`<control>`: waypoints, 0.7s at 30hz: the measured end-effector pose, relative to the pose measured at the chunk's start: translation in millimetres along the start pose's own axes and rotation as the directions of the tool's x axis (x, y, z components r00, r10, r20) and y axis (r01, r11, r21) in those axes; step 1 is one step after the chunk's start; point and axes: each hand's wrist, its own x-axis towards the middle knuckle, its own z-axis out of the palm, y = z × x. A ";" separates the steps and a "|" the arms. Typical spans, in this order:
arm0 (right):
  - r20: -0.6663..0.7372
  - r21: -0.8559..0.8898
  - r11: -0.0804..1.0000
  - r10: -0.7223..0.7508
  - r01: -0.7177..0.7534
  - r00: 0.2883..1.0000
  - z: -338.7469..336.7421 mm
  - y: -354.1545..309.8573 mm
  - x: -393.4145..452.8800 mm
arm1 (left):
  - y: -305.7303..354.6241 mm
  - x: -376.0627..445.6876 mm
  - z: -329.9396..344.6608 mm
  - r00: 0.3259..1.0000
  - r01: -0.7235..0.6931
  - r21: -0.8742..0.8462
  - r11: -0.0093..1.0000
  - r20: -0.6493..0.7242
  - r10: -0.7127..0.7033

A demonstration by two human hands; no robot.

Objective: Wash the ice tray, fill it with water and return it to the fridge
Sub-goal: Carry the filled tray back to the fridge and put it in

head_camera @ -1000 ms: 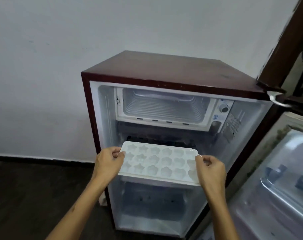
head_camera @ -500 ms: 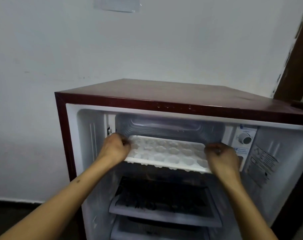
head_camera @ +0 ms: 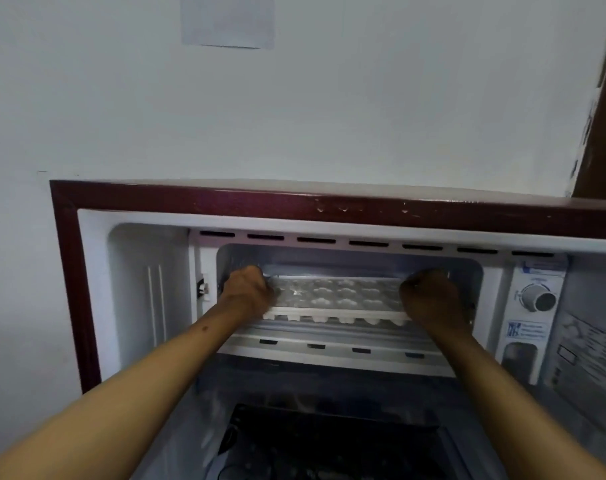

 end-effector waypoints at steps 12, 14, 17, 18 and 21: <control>-0.002 -0.019 0.995 0.099 -0.099 0.995 38.9 13.4 28.1 | 5.7 25.3 11.0 0.997 -0.015 0.074 0.997 0.074 0.009; 0.001 -0.039 0.995 0.095 -0.095 0.995 41.4 14.8 30.1 | 5.3 27.6 12.3 0.996 -0.010 0.098 0.995 0.086 0.002; 0.006 -0.076 0.993 0.087 -0.086 0.996 45.3 18.3 32.8 | 3.3 27.5 13.7 0.995 -0.008 0.098 0.995 0.100 -0.002; 0.007 -0.079 0.993 0.085 -0.084 0.996 46.6 19.7 33.6 | 3.0 27.0 14.1 0.994 -0.014 0.102 0.995 0.106 0.003; 0.012 -0.091 0.993 0.080 -0.079 0.997 48.4 21.6 34.4 | 5.8 23.2 13.9 0.995 -0.035 0.105 0.994 0.101 0.025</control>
